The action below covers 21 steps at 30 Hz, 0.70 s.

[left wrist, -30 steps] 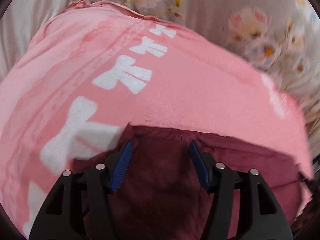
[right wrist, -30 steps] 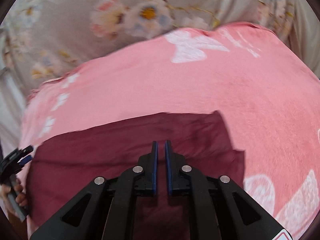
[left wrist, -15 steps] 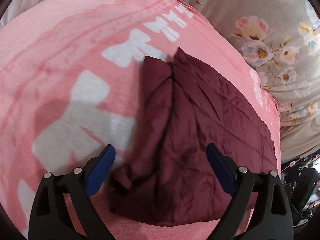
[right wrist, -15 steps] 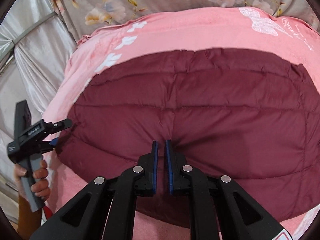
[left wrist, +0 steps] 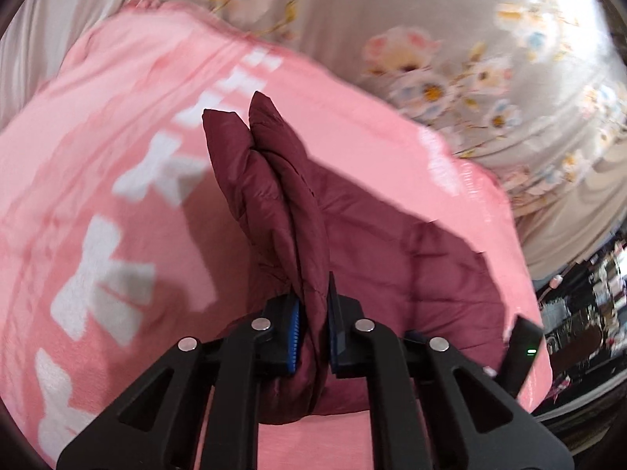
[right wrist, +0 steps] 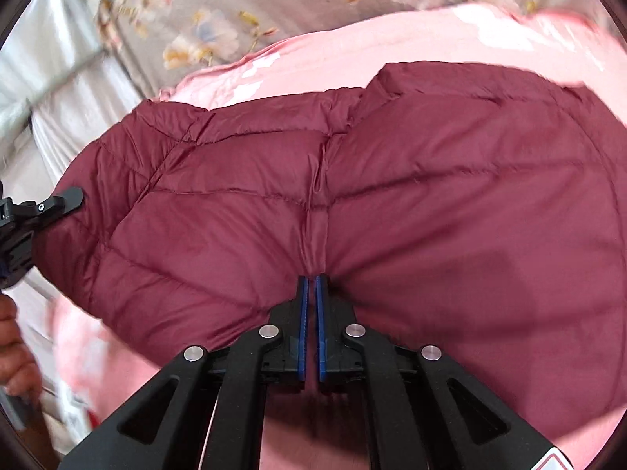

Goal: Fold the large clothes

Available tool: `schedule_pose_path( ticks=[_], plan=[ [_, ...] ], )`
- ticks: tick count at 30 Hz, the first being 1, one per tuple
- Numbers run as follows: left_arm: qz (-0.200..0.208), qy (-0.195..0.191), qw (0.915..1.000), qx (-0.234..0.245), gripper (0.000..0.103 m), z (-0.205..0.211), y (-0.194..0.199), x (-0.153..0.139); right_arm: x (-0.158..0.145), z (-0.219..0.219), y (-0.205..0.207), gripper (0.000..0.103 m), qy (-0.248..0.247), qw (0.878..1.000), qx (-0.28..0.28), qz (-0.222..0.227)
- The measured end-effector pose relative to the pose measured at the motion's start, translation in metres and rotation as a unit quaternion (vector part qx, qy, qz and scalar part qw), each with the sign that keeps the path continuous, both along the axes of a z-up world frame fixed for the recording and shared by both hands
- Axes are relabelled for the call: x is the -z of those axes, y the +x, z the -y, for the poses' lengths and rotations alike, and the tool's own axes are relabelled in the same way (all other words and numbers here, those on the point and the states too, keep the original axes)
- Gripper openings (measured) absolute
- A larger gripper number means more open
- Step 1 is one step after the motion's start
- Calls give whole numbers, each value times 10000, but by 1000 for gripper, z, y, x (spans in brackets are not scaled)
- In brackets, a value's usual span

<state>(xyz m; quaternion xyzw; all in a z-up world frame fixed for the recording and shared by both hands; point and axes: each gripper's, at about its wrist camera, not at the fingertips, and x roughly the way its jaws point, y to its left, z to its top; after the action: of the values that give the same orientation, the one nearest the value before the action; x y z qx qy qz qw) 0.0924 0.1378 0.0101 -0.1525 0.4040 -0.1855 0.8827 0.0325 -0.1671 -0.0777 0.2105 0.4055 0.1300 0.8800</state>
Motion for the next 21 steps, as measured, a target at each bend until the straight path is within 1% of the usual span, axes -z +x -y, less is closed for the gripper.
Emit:
schedule_pose_path(
  ticks=[2,3,5,7,10,12,13,14,15,17,18,21],
  plan=[
    [221,2,9997,142,9,14,-7,-20,-7,6,-21,7,-14,10000,-14,61],
    [312,-17,9993,208,9,19,-10,-30,-6,8,-31,7,6,10000,-54,12],
    [481,-79,9982,360,9,32,-16,-46,1,7,-38,7,58,9997,-188,-158],
    [615,-109,9967,517,9,48,-23,-59,15,6,-37,7,100,9993,-194,-287],
    [748,-135,9937,821,9,77,-29,-73,30,9,-33,3,415,9986,-128,-316],
    [824,-101,9907,1073,9,102,-34,-81,34,14,-33,1,557,9979,-136,-299],
    [864,-61,9889,1204,9,117,-36,-84,35,17,-34,1,703,9969,-150,-321],
    [893,-28,9874,1309,9,127,-38,-86,36,21,-36,1,816,9960,-158,-336],
    [922,25,9846,1488,9,146,-39,-87,37,28,-40,1,1023,9940,-152,-353],
    [940,84,9798,1761,9,178,-41,-85,35,42,-51,3,1257,9916,-92,-288],
    [887,95,9773,1923,9,197,-40,-82,33,49,-57,4,1249,9919,-34,-238],
    [682,185,9715,2261,8,247,-38,-64,26,75,-82,8,921,9951,358,-104]
  ],
)
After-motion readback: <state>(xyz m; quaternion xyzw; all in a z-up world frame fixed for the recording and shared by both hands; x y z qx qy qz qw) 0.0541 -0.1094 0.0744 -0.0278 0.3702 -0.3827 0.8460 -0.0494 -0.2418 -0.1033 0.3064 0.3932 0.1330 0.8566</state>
